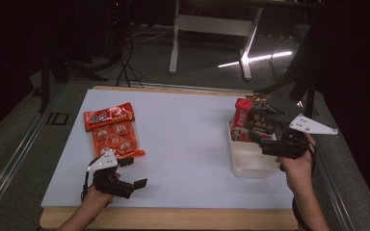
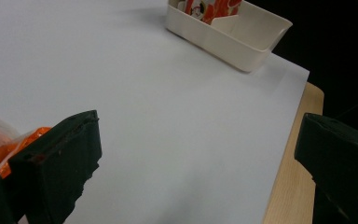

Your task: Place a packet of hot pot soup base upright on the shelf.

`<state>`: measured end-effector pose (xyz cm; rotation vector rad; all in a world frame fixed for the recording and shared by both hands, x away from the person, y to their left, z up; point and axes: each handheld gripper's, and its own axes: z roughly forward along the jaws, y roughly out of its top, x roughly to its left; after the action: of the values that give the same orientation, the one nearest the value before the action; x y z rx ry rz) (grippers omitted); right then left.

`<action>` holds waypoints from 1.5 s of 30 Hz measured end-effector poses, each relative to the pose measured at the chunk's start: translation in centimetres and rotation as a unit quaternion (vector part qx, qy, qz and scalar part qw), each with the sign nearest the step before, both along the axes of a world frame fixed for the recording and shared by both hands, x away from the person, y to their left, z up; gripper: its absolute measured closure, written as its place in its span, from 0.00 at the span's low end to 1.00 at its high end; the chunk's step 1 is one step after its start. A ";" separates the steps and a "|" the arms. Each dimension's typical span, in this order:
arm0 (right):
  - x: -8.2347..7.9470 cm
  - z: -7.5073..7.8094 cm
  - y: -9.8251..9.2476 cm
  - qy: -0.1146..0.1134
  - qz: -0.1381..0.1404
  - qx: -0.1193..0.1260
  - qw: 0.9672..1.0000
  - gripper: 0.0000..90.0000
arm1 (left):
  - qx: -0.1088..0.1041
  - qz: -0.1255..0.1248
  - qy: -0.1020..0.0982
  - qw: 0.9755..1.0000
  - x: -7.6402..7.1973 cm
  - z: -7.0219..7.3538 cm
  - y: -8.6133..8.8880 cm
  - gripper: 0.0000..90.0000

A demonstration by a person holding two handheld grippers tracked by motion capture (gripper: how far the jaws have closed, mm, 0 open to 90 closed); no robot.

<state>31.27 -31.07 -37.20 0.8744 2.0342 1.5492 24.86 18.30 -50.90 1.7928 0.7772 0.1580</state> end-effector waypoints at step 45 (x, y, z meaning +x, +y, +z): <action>-4.8 -6.9 3.7 0.004 0.038 -0.051 0.998 0.16 | 0.076 0.166 0.012 0.983 4.4 0.1 9.3 0.50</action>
<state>26.44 -27.34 -44.15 0.7731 2.1546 1.4693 29.27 27.59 -50.82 1.7981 1.1036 0.4248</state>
